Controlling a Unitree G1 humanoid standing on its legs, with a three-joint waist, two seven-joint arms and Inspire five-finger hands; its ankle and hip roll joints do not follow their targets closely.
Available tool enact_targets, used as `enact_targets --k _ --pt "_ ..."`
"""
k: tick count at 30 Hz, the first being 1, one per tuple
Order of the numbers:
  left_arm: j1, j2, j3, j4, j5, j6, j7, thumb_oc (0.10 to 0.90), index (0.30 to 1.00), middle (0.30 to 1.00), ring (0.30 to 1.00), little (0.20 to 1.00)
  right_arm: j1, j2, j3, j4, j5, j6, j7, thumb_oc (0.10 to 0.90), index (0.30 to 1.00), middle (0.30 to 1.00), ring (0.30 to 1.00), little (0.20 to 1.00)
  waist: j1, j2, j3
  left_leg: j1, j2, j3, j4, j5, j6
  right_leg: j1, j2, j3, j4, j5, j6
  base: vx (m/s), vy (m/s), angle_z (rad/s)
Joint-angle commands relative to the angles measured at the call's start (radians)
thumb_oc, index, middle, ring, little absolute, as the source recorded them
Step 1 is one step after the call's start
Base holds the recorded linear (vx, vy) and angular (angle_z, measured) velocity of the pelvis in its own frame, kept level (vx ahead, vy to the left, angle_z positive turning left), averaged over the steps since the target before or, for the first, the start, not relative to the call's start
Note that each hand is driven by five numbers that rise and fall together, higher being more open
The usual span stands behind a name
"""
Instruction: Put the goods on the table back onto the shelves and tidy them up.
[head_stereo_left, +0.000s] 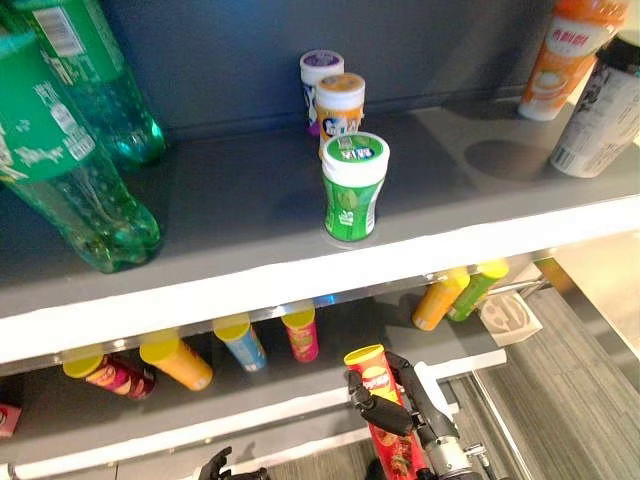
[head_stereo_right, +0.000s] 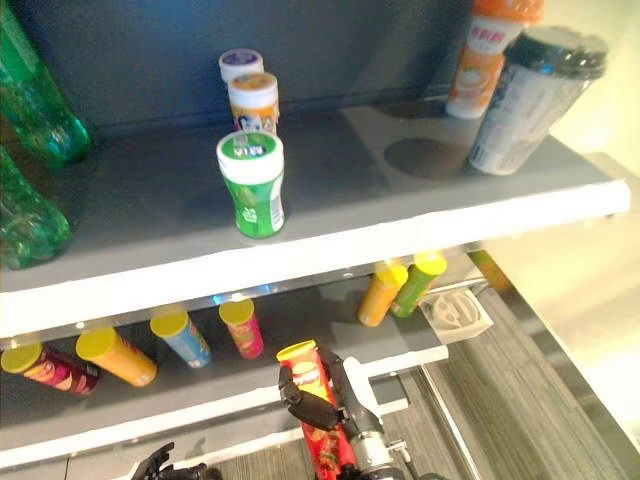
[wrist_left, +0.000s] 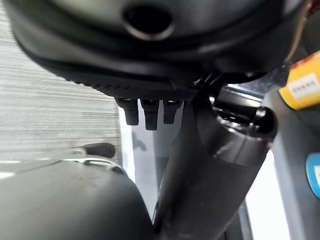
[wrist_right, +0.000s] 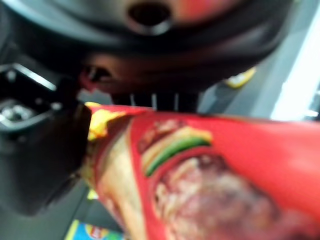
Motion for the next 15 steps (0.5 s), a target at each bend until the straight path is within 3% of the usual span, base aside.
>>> enact_targets --k 1,4,6,9,11,12,14,15 --pt "-0.022 -0.094 -0.056 0.019 0.039 -0.016 -0.027 0.8 0.9 0.9 0.9 0.9 -0.047 0.026 -0.047 -0.153 0.008 -0.122 -0.041 0.4 0.3 0.3 0.3 0.3 -0.058 -0.035 0.002 -0.046 -0.021 0.075 0.177 -0.099 0.013 0.055 -0.086 -0.043 0.04 -0.048 0.057 -0.17 0.03 0.13" --pt "-0.026 -0.101 -0.05 0.046 0.055 -0.009 -0.034 0.8 0.9 0.9 0.9 0.9 -0.039 0.027 -0.062 -0.158 0.012 -0.126 -0.029 0.4 0.3 0.3 0.3 0.3 -0.078 -0.03 -0.012 0.013 -0.069 0.07 0.238 -0.17 0.024 0.033 -0.094 -0.044 0.036 -0.019 0.06 -0.09 0.05 0.12" --pt "-0.048 -0.114 -0.051 0.078 0.089 0.002 -0.039 0.8 0.9 0.9 0.9 0.9 -0.031 0.023 -0.084 -0.172 0.015 -0.132 -0.017 0.4 0.3 0.3 0.3 0.3 -0.125 -0.005 -0.024 0.104 -0.107 0.057 0.244 -0.235 0.033 -0.015 -0.103 -0.048 0.051 0.011 0.073 -0.24 0.195 0.17" --pt "-0.064 -0.128 -0.082 0.075 0.104 0.006 -0.051 0.8 0.9 0.9 0.9 0.9 -0.027 0.029 -0.101 -0.18 0.0 -0.125 -0.039 0.4 0.3 0.3 0.3 0.3 -0.177 0.029 -0.026 0.203 -0.173 0.055 0.066 -0.323 0.071 -0.112 -0.121 -0.032 0.087 0.061 0.105 -0.28 0.278 0.26" --pt "-0.084 -0.124 -0.086 0.071 0.099 0.002 -0.046 0.8 0.9 0.9 0.9 0.9 -0.036 0.037 -0.102 -0.184 -0.018 -0.118 -0.059 0.4 0.3 0.3 0.3 0.3 -0.191 0.028 -0.008 0.206 -0.206 0.054 -0.017 -0.312 0.087 -0.178 -0.152 -0.011 0.103 0.124 0.136 -0.26 0.234 0.37" --pt "-0.085 -0.124 -0.085 0.071 0.099 0.002 -0.046 0.8 0.9 0.9 0.9 0.9 -0.037 0.038 -0.101 -0.183 -0.019 -0.117 -0.06 0.4 0.3 0.3 0.3 0.3 -0.19 0.026 -0.008 0.207 -0.21 0.055 -0.022 -0.309 0.09 -0.18 -0.154 -0.009 0.103 0.126 0.138 -0.3 0.165 0.17" --pt "-0.109 -0.113 -0.067 0.084 0.096 -0.007 -0.034 0.8 0.9 0.9 0.9 0.9 -0.05 0.06 -0.077 -0.187 -0.041 -0.11 -0.072 0.4 0.3 0.3 0.3 0.3 -0.187 -0.001 0.021 0.194 -0.254 0.077 -0.07 -0.298 0.104 -0.241 -0.192 0.0 0.073 0.242 0.192 -0.3 0.102 -0.05" --pt "-0.111 -0.112 -0.065 0.085 0.096 -0.008 -0.034 0.8 0.9 0.9 0.9 0.9 -0.052 0.061 -0.075 -0.186 -0.041 -0.11 -0.072 0.4 0.3 0.3 0.3 0.3 -0.186 -0.004 0.021 0.193 -0.257 0.079 -0.071 -0.297 0.106 -0.243 -0.194 0.003 0.071 0.246 0.194 -0.36 -0.002 -0.24"
